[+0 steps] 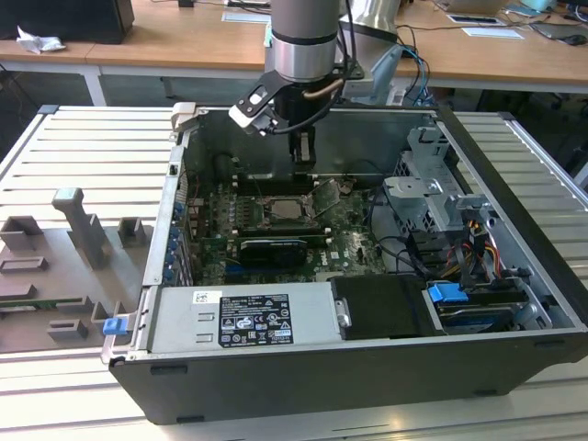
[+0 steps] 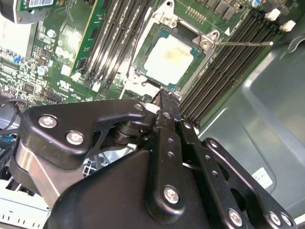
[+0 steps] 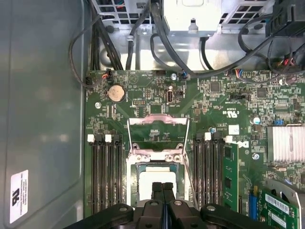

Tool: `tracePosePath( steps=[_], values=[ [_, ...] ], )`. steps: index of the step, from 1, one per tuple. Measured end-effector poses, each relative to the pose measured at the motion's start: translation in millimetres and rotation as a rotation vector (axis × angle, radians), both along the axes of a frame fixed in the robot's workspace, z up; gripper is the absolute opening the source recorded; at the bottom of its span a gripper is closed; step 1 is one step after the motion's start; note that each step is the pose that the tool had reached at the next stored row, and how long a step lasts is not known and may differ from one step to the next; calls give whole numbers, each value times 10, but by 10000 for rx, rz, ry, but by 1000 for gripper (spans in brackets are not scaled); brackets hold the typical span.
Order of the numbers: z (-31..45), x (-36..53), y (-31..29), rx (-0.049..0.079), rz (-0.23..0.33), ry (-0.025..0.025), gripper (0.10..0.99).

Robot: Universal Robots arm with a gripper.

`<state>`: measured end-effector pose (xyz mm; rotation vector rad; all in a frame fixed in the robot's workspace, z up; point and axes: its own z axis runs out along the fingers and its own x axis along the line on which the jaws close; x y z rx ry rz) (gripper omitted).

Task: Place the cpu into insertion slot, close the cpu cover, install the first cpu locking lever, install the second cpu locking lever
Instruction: 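Close the cpu cover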

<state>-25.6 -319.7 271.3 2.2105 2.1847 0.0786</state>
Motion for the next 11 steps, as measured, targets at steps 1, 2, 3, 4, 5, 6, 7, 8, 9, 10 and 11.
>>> tracePosePath(
  steps=[1, 2, 3, 4, 5, 6, 7, 8, 9, 10, 11],
  values=[
    [9, 0, 0, 0, -2, 0, 106],
    [29, 1, 0, 1, -3, -1, 106],
    [61, 2, 0, 1, -1, -2, 106],
    [76, 10, 0, 2, 1, -1, 106],
    [77, 24, 0, 3, -1, -2, 106],
    [78, 47, 0, 2, -1, -1, 106],
    [78, 64, 0, 2, -1, 0, 106],
    [78, 79, 0, 1, -2, 0, 106],
    [78, 93, 0, 1, -1, 2, 106],
    [78, 107, 0, 1, -1, 2, 106],
    [78, 125, 0, 2, 0, 3, 106]
  ],
)
